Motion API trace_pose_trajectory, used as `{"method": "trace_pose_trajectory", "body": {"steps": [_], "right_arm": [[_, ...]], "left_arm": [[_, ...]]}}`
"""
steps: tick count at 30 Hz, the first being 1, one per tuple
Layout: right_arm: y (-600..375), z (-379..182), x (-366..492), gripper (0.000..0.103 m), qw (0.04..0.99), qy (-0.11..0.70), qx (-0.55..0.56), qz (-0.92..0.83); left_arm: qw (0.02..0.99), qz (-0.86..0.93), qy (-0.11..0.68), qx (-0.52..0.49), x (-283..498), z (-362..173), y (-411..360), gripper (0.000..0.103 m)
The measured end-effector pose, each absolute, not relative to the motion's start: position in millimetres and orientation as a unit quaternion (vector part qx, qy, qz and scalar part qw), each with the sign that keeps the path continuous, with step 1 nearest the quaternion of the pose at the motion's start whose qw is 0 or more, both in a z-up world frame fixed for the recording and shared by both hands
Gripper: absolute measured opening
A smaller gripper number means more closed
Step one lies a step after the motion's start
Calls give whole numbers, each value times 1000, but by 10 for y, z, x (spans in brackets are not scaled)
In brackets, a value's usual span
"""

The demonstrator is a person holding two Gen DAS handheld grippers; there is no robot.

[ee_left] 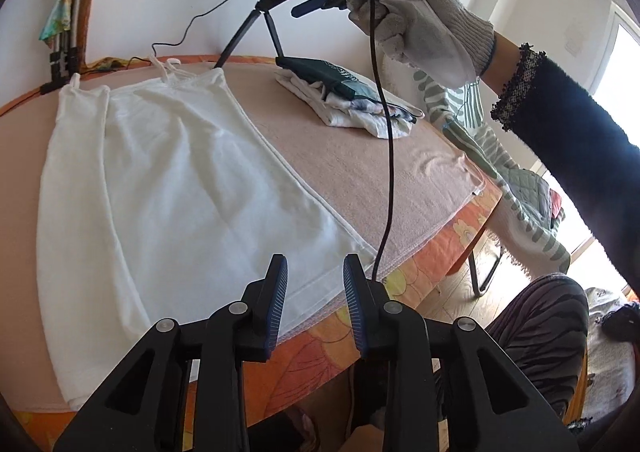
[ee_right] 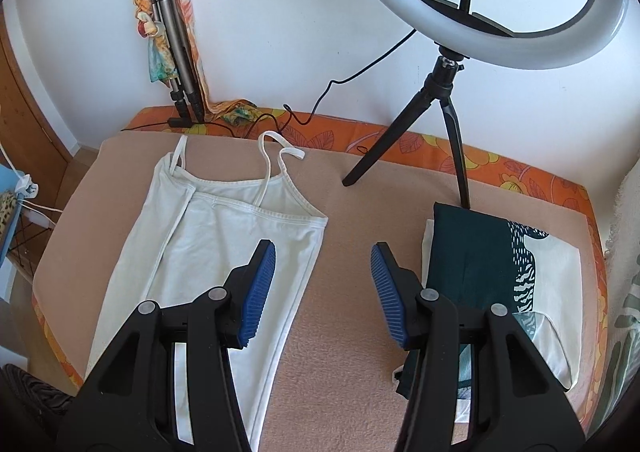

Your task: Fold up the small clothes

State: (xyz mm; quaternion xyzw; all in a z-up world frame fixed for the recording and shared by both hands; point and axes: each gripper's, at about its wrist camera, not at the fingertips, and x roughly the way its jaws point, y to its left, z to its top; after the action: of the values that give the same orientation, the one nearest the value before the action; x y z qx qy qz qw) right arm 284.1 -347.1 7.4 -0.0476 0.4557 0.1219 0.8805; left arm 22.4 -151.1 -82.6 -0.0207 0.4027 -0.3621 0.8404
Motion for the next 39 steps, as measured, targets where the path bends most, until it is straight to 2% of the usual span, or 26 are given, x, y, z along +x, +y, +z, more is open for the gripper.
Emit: {"method": "trace_pose_trajectory", "body": {"steps": [6,12,13,15,17,23,25,27,29,39], "right_arm": [[-3809,-61,2831,52,877,461,-64,116],[-4073,-73,2906,52,880,459,-78,91],[-4116,-52,2922,52,883,455,-78,87],[-4209,-14,2948,52,885,451,-61,98],[-4259,-16,2980,52,886,449,-41,111],[-4123,-301,3104,52,875,465,-18,135],[-4056,-433,3167,52,869,473,0,144],[-3968,-569,3233,52,863,481,14,153],[-3862,-705,3298,52,857,489,24,161],[-3448,-1286,3633,52,833,525,64,161]], "left_arm": [[834,-376,401,49,121,-926,-2008,27],[825,-372,419,68,191,-1042,-2221,29],[825,-370,420,75,195,-1057,-2259,30],[826,-366,420,88,196,-1080,-2303,39],[829,-358,416,102,192,-1103,-2359,42],[834,-347,408,134,199,-1164,-2447,42],[838,-342,402,137,202,-1171,-2454,38],[843,-339,397,129,220,-1174,-2432,19],[844,-342,403,94,276,-1171,-2366,9],[862,-324,389,-30,270,-993,-2055,4]]}}
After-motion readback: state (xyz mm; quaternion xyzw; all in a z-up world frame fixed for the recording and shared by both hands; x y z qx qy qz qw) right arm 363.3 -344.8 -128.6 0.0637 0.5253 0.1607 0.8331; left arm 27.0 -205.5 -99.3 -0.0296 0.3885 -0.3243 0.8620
